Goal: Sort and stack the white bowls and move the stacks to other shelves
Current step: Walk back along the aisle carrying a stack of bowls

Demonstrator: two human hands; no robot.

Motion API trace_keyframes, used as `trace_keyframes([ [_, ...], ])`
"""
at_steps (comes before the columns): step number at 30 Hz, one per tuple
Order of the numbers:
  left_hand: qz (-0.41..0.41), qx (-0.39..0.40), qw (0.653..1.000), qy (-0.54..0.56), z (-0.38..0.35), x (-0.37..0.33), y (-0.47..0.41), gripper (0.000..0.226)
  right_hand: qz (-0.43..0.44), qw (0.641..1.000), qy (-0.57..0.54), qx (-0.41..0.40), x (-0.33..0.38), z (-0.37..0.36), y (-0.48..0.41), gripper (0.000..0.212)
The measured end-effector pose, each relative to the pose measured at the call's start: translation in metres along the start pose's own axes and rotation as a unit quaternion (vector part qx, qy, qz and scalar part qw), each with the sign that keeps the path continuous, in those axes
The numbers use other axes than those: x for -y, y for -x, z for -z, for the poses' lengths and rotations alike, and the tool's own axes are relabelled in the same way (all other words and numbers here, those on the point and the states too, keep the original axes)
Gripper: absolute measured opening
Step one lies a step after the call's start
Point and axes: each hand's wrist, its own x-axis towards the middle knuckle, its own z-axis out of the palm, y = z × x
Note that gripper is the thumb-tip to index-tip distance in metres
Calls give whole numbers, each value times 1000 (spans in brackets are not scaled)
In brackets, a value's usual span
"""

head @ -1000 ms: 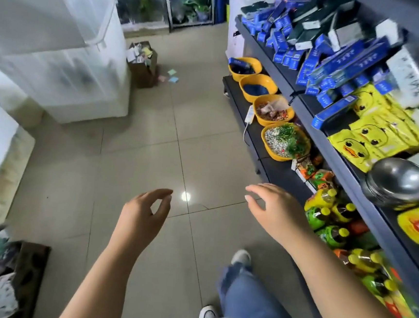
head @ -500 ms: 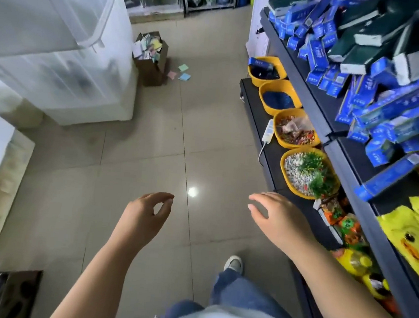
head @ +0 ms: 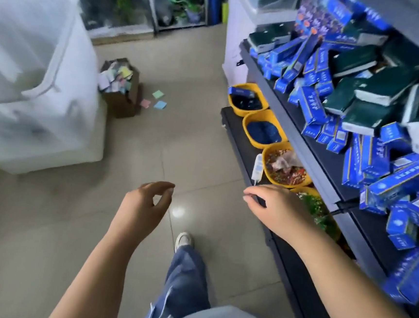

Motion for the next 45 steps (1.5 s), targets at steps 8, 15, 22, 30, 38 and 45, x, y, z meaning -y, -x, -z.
trace_keyframes([
  [8,-186,80,979,25,24,-70,-182,19,-80,978,26,-191,19,55,-117,23],
  [15,-375,134,915,63,19,-173,-280,16,-149,944,67,-286,-3,134,-175,18],
  [22,-521,143,835,109,-9,-291,-315,24,-184,904,124,-365,-48,214,-192,23],
  [30,-637,172,743,110,-78,-431,-334,29,-298,859,95,-405,-132,315,-180,25],
  [38,-656,219,719,76,-149,-514,-351,17,-464,769,-64,-435,-254,367,-178,48],
  [45,-688,301,661,-1,-182,-529,-361,27,-398,667,-243,-581,-301,375,-201,91],
])
